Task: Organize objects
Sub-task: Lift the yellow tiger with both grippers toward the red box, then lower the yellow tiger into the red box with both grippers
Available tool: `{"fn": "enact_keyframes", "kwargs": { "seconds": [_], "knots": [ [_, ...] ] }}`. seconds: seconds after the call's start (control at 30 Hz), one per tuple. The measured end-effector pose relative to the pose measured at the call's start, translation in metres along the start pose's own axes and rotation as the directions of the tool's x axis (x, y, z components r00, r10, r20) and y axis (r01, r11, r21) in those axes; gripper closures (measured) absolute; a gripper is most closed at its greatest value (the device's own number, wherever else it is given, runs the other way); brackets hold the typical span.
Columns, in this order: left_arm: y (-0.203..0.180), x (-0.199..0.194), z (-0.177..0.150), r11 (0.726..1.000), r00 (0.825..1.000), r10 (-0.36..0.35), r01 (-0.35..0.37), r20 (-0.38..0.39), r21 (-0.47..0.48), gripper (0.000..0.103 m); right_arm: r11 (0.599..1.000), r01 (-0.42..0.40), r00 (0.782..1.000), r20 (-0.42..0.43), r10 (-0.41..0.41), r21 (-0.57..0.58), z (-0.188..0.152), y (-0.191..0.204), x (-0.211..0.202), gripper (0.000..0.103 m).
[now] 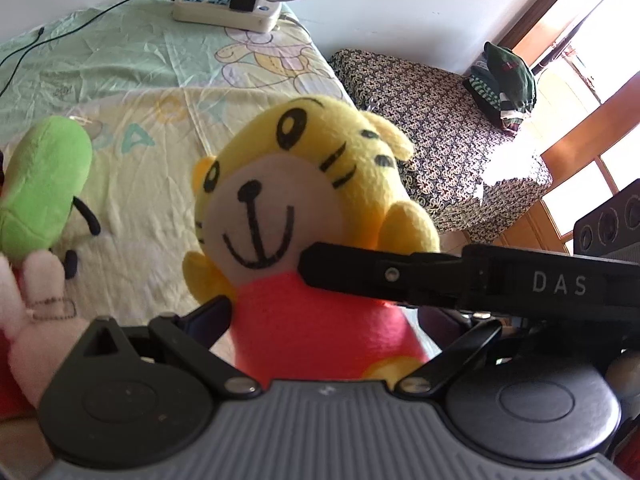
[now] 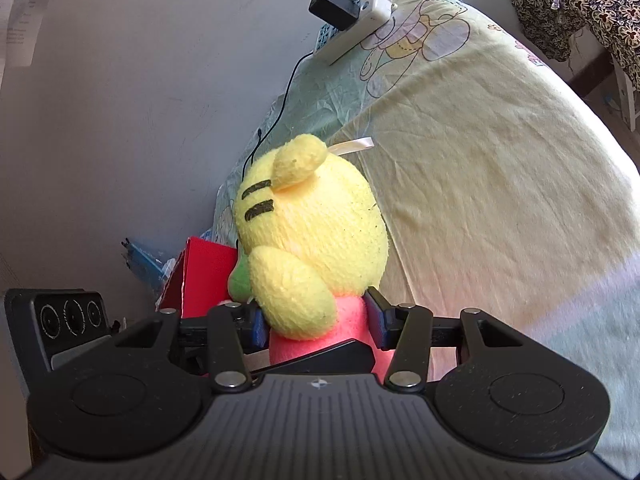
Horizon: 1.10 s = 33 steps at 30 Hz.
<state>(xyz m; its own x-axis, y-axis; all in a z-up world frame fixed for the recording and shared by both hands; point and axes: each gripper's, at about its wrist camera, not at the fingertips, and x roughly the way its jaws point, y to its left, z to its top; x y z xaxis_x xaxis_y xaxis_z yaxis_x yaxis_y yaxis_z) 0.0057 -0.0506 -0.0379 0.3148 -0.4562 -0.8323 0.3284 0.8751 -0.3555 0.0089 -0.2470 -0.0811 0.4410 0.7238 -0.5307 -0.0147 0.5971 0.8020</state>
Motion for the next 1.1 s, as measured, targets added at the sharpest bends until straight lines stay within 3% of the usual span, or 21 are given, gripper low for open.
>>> {"fn": "enact_keyframes", "kwargs": {
  "seconds": [0.37,0.57,0.8,1.1],
  "knots": [
    [-0.002,-0.034,-0.043,0.998,0.997,0.054,-0.052,0.057,-0.034,0.005,0.995,-0.044,0.996,-0.078,0.037,-0.091,-0.028,0.025,0.004,0.052],
    [0.001,-0.065,-0.048,0.997,0.989,0.073,-0.070,0.126,-0.025,0.005,0.987,-0.095,0.994,-0.063,0.087,-0.127,-0.031,0.050,0.002,0.053],
    [0.013,-0.117,-0.042,0.997,0.966,0.068,-0.074,0.250,0.015,0.005,0.967,-0.141,0.990,0.000,0.144,-0.213,-0.032,0.103,-0.001,0.053],
    [0.071,-0.195,-0.041,0.995,0.930,0.064,-0.089,0.363,0.052,0.005,0.943,-0.202,0.973,0.053,0.223,-0.265,-0.052,0.178,0.031,0.053]
  ]
}}
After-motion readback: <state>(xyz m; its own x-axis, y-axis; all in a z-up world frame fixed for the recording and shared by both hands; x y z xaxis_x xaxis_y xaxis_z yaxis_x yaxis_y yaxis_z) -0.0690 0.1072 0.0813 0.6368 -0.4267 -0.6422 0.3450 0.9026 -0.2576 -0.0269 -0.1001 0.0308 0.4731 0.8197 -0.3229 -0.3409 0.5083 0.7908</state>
